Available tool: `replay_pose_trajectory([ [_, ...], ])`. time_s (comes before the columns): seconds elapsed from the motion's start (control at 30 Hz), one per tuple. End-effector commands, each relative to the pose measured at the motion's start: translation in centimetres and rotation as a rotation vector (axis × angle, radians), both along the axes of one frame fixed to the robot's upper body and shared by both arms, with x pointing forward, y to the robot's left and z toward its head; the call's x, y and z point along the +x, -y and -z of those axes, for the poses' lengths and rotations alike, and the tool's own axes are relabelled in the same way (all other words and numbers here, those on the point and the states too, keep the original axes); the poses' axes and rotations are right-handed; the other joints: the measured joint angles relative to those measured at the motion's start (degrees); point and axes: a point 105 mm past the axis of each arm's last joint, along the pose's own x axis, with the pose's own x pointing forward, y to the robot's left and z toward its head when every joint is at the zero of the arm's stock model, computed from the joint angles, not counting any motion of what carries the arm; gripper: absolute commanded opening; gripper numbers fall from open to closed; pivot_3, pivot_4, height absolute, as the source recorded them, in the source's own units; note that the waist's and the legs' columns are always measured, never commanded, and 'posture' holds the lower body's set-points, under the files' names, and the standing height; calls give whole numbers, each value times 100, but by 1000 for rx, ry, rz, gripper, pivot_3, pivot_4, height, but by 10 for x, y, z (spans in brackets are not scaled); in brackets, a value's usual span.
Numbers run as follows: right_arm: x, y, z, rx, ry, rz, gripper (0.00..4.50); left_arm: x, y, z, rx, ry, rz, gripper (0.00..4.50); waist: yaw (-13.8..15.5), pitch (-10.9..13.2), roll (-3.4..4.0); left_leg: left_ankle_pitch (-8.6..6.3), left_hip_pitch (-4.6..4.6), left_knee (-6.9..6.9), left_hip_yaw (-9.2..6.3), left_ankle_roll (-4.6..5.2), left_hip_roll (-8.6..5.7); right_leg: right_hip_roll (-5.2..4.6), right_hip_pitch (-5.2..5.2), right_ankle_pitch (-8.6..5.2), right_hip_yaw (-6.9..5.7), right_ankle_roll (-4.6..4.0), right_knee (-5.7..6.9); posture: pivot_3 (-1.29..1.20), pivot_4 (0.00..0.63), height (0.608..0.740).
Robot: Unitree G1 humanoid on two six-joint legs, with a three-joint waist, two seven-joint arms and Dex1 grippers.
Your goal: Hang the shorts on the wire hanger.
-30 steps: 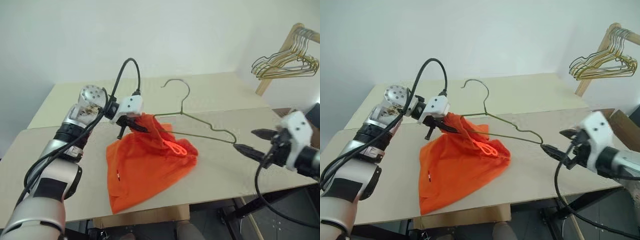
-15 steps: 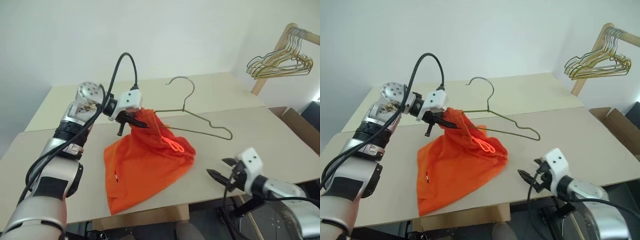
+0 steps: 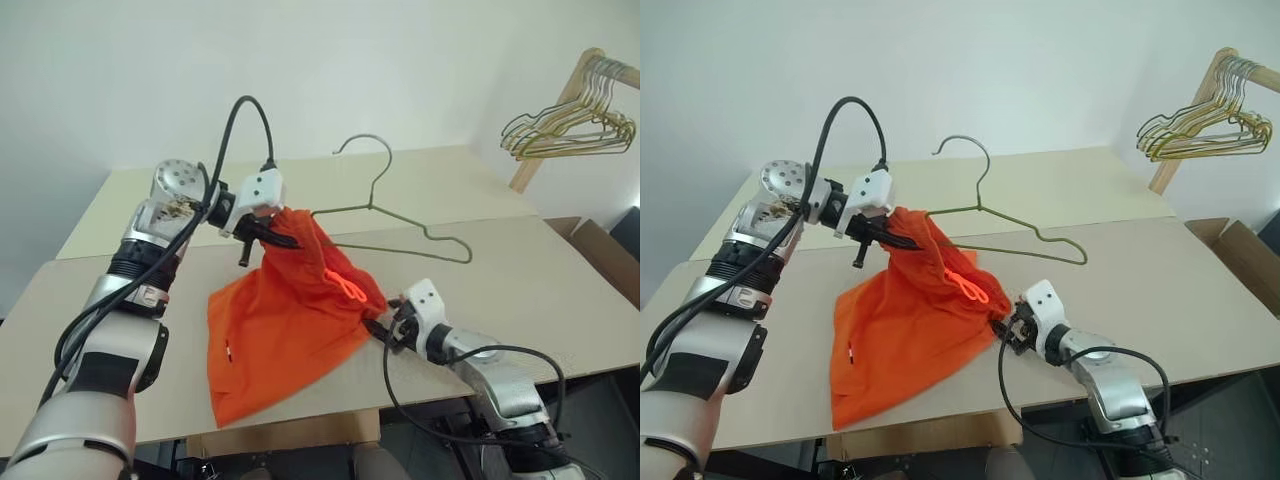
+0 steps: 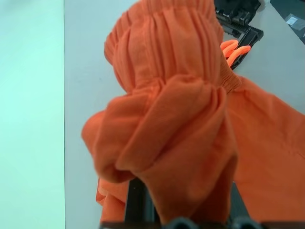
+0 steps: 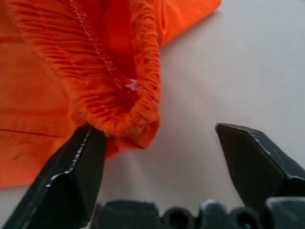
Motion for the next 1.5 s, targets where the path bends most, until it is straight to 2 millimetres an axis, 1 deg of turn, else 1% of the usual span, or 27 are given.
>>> replay_pose_trajectory([
  [0.03, 5, -10, -23, 71, 79, -48, 2867, 0, 1, -18, -32, 58, 4, 0, -2, 0, 0, 0, 0, 0, -2, 0, 0, 0, 0, 0, -1, 0, 0, -170, 0, 740],
  [0.07, 5, -11, -24, 81, 80, -52, 2587, -1, 0, -18, -32, 57, 2, 0, -2, 0, 0, 0, 0, 0, -4, 0, 0, 0, 0, 0, -1, 0, 1, -169, 0, 740],
  [0.2, 0, -14, -30, 112, 90, -86, 1116, -1, 0, -16, -33, 56, -1, 0, -3, 0, 0, 0, 1, 0, -7, 0, 0, 0, 0, 0, -1, 0, 4, -171, 0, 740],
  [0.23, -1, -14, -33, 125, 93, -93, 798, -1, 0, -16, -33, 56, -1, 0, -2, 0, 0, 0, 1, 0, -7, 0, 0, 0, 0, 0, -1, 0, 6, -171, 0, 740],
  [0.3, -2, -12, -37, 142, 97, -95, 22, 0, 0, -16, -35, 55, -3, 0, -2, 0, 0, 0, 2, 0, -7, 0, 0, 0, 0, 0, -1, 1, 7, -173, 0, 740],
  [0.4, -6, -7, -40, 144, 99, -101, 7, 0, -1, -14, -33, 53, -7, 0, -1, 0, 0, 0, 1, 1, -8, 0, -1, -1, 0, 0, -2, 1, 7, -176, 0, 740],
  [0.53, -18, 6, -48, 135, 101, -119, 7, 0, -7, -10, -25, 46, -19, 0, 3, 0, 0, 0, 1, 0, -7, 0, -2, -2, 0, -1, -3, 2, 7, -180, 0, 740],
  [0.63, -27, 25, -55, 121, 99, -106, 7, -2, -16, -7, -15, 38, -23, 0, 2, 0, 0, 0, 1, 0, -7, 0, -2, -2, 0, -2, -2, 3, 7, -185, 0, 740],
  [0.7, -33, 46, -60, 112, 69, -82, 7, -7, -23, -7, -42, 31, 8, 0, 0, 0, 0, 0, 1, 1, -5, 0, -2, -2, 0, -2, -3, 3, 7, -190, 0, 740],
  [0.77, -37, 59, -64, 116, 38, -72, 7, -14, -28, -6, -62, 18, 37, 0, -5, 0, 0, 0, 2, 1, -2, 0, -2, -2, 2, -2, -1, 3, 6, -191, 0, 740],
  [0.9, -49, 75, -73, 115, -15, -122, 7, -24, -40, 6, -28, 13, 77, 0, -11, 0, 0, 0, 6, -1, -1, 0, 3, 1, 2, -3, 0, 2, 6, -197, 0, 740],
  [1.0, -54, 81, -76, 107, -46, -151, 7, -26, -42, 5, -72, 0, 83, 0, 6, 0, 0, 0, 3, 1, -1, 1, 2, -1, 4, -3, -1, 2, 3, -197, 0, 740],
  [1.17, -56, 88, -78, 89, -79, -166, 7, -25, -53, 19, -2, 12, 76, 0, 28, 0, 0, 0, 2, 3, 7, 0, -1, -4, 11, -4, -1, 3, -14, -194, 0, 740],
  [1.37, -56, 95, -80, 88, -94, -163, 7, -20, -64, 26, 57, 32, 43, 0, 43, 0, -1, 0, 1, 2, 11, 1, -1, -4, 10, -4, 0, 3, -15, -187, 2, 740],
  [1.5, -56, 97, -83, 86, -95, -165, 7, -15, -69, 31, 104, 34, 2, 0, 60, 0, -1, 0, 1, 2, 12, 1, -1, -3, 10, -4, -1, 3, -14, -184, 3, 740],
])
